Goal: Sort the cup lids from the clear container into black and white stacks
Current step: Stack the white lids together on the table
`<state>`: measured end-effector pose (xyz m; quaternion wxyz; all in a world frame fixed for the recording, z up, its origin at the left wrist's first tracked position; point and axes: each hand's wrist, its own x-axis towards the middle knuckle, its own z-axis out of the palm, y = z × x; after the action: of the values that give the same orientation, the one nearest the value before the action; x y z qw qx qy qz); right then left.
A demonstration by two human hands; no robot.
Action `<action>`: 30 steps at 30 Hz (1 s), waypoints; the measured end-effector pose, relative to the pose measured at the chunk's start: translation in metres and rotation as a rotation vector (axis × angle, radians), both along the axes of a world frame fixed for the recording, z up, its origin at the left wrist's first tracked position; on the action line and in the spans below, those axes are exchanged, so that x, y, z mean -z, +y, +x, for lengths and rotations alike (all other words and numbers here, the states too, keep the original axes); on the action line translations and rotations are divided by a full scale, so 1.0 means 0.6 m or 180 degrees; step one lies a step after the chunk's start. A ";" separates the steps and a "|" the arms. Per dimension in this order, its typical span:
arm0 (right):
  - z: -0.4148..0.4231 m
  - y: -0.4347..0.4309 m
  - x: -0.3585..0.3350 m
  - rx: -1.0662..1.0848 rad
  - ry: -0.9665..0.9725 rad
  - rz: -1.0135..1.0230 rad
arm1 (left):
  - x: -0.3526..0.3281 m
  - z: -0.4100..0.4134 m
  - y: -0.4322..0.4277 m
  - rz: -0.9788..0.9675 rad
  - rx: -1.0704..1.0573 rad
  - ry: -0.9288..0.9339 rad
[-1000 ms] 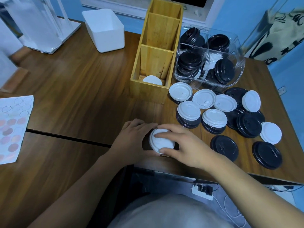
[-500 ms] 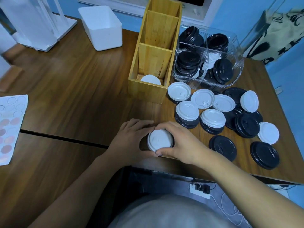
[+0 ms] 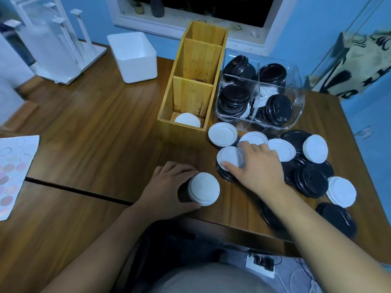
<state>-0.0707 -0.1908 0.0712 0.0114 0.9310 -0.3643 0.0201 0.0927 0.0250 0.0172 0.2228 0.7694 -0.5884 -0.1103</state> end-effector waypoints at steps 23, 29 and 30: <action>-0.027 0.059 0.014 -0.2073 -0.0383 0.1762 | 0.000 -0.008 -0.001 -0.0286 0.0103 -0.0004; -0.029 0.080 0.018 -0.1729 -0.0602 0.1856 | 0.004 -0.006 -0.002 -0.0346 0.0204 -0.0036; -0.030 0.082 0.019 -0.1667 -0.0619 0.1873 | 0.005 -0.006 -0.002 -0.0309 0.0209 -0.0040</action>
<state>-0.0888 -0.1415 0.0599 -0.2955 0.9496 -0.1045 0.0052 0.0891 0.0236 0.0142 0.2525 0.7387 -0.6193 -0.0841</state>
